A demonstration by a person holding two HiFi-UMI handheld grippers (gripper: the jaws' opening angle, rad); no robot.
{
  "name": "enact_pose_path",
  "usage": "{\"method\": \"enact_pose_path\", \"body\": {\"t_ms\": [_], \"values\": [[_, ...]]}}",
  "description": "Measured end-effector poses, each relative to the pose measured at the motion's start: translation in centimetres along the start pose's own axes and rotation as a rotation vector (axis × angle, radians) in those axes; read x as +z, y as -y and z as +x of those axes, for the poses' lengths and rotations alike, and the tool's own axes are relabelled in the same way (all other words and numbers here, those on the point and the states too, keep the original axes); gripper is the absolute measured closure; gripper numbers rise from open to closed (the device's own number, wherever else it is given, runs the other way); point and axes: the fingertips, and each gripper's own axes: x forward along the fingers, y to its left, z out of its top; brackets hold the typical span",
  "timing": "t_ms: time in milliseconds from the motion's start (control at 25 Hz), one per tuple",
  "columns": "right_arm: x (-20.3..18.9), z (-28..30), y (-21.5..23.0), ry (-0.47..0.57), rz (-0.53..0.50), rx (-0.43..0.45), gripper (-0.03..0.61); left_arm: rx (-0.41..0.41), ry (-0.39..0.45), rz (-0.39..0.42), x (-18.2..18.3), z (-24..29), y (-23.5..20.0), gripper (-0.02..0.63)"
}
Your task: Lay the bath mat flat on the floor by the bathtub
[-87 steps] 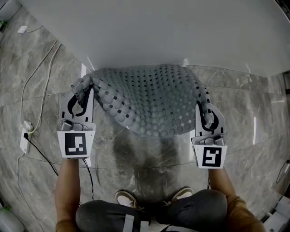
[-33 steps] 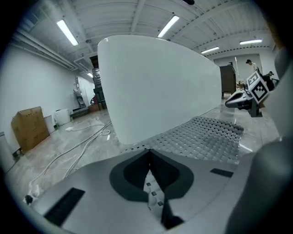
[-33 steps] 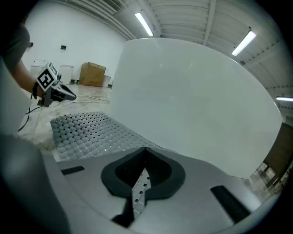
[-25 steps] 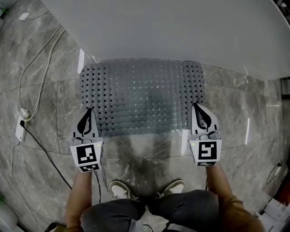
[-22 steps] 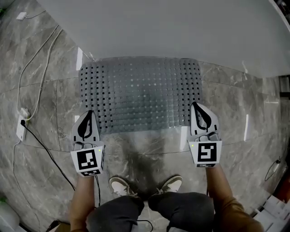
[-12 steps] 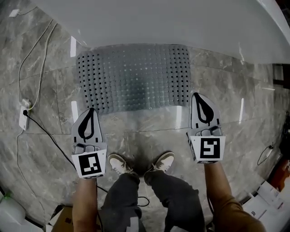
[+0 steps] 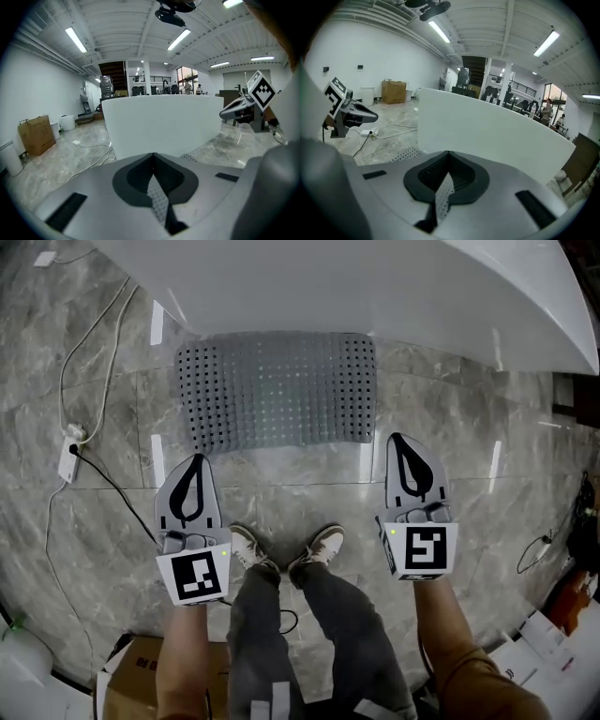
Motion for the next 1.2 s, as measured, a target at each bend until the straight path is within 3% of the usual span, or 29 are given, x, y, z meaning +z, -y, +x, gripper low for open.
{"method": "enact_pose_path", "body": {"t_ms": [360,640,1040,1200], "values": [[10.9,-6.9,-0.8,0.063,0.064,0.04,0.577,-0.01,0.067,-0.006,11.5,-5.6,1.2,0.611],[18.5,-12.8,2.3,0.087,0.155,0.022,0.577,-0.02,0.102,0.006,20.1,-9.5,1.8,0.611],[27.5,-19.6,5.6,0.158,0.139,-0.006,0.577,-0.031,0.187,0.049,31.3,-15.0,3.2,0.611],[29.8,-22.2,5.6,0.181,0.133,-0.004,0.577,-0.021,0.206,0.008,33.9,-17.8,3.3,0.611]]}}
